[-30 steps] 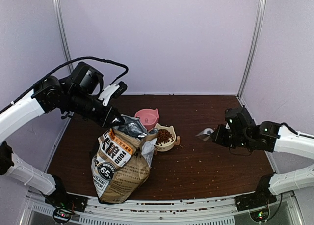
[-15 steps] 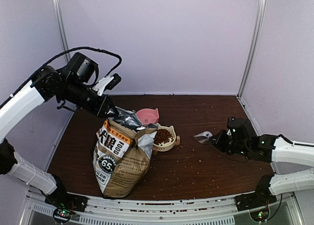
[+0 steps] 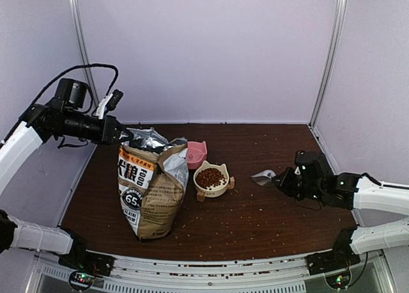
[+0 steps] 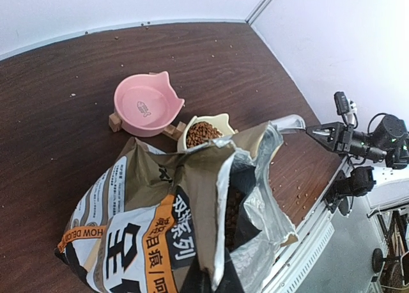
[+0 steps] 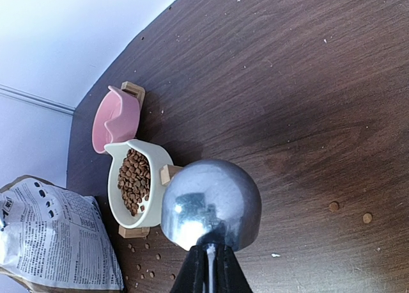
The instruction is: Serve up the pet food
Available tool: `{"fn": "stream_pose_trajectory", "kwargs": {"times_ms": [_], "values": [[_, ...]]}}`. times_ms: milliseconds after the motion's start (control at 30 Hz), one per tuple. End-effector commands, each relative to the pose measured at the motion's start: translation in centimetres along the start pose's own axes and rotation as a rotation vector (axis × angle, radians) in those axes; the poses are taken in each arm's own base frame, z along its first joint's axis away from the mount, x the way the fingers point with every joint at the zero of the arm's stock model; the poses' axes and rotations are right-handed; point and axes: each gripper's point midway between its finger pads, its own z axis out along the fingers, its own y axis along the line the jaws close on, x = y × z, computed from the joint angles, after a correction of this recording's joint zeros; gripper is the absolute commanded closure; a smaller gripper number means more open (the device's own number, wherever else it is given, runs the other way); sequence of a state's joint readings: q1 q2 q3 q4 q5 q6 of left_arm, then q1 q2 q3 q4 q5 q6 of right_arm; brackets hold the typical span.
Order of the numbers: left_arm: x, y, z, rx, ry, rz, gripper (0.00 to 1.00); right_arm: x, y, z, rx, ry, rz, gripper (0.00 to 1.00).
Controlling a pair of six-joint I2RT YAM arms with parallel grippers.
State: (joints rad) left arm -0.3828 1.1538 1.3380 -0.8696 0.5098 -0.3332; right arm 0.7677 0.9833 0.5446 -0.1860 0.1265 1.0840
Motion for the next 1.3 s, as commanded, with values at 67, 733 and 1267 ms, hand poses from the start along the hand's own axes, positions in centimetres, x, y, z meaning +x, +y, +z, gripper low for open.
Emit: {"fn": "stream_pose_trajectory", "kwargs": {"times_ms": [67,733,1267], "values": [[-3.7,-0.1,-6.5,-0.042,-0.313,0.16,1.0,-0.7,1.6,-0.4,-0.037,-0.007,-0.005,1.0],[2.0,0.6,-10.6,-0.207,-0.32,0.197,0.35,-0.9,10.5,-6.7,-0.325,0.138,-0.072,1.0],[-1.2,-9.6,-14.4,0.12,-0.559,0.51,0.29,2.9,25.4,-15.2,-0.811,0.429,0.006,1.0]]}}
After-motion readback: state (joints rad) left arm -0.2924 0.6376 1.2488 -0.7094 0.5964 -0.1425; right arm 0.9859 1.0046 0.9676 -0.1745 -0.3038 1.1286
